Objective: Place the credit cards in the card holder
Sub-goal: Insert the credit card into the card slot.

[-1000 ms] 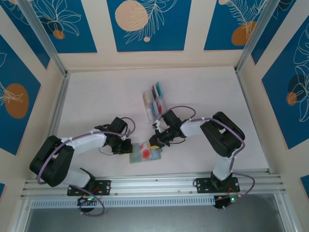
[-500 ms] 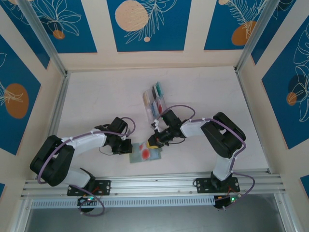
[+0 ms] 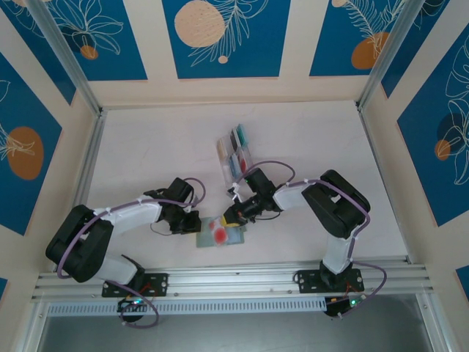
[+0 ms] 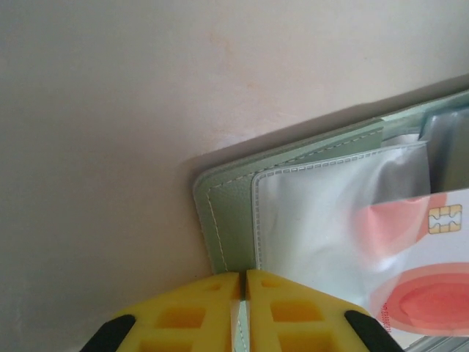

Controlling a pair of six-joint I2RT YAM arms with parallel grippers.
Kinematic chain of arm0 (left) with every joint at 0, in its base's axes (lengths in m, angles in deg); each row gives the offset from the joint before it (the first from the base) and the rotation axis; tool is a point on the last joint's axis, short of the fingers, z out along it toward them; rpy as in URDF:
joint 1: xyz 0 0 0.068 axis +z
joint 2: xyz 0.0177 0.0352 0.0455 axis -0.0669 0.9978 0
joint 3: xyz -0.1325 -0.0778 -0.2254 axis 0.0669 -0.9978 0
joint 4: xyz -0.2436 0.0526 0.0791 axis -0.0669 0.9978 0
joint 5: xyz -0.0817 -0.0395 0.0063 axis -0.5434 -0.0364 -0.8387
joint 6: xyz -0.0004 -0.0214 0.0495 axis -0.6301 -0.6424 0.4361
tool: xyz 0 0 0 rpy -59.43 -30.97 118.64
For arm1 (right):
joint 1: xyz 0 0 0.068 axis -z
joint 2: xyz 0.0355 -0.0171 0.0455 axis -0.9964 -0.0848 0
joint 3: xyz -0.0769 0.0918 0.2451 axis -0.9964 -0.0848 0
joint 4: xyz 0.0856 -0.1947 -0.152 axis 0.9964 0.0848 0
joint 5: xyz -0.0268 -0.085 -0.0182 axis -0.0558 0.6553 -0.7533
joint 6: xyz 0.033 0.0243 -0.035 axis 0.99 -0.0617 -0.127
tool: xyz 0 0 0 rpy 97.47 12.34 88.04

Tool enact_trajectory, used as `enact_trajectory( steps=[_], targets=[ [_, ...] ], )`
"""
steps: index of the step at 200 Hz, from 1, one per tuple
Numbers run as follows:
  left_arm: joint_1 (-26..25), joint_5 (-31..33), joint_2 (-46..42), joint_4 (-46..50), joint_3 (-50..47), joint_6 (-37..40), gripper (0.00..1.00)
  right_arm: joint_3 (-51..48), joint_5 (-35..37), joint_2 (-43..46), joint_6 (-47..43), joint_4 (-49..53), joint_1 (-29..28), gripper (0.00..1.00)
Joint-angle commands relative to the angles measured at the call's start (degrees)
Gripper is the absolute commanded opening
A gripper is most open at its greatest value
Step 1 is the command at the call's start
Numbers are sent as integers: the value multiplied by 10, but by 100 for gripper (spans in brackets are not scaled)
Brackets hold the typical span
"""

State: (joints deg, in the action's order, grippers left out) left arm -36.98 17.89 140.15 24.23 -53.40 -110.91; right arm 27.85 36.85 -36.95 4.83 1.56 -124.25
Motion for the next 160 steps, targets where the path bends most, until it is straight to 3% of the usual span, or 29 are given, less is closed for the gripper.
enact_trajectory(
  steps=[1, 160],
  targets=[
    [-4, 10, 21, -2, -29, -3, 12, 8, 1, -13, 1, -13, 3, 0],
    [-15, 2, 24, -23, -47, -11, 12, 1, 124, -2, 94, -49, -28, 0]
  ],
)
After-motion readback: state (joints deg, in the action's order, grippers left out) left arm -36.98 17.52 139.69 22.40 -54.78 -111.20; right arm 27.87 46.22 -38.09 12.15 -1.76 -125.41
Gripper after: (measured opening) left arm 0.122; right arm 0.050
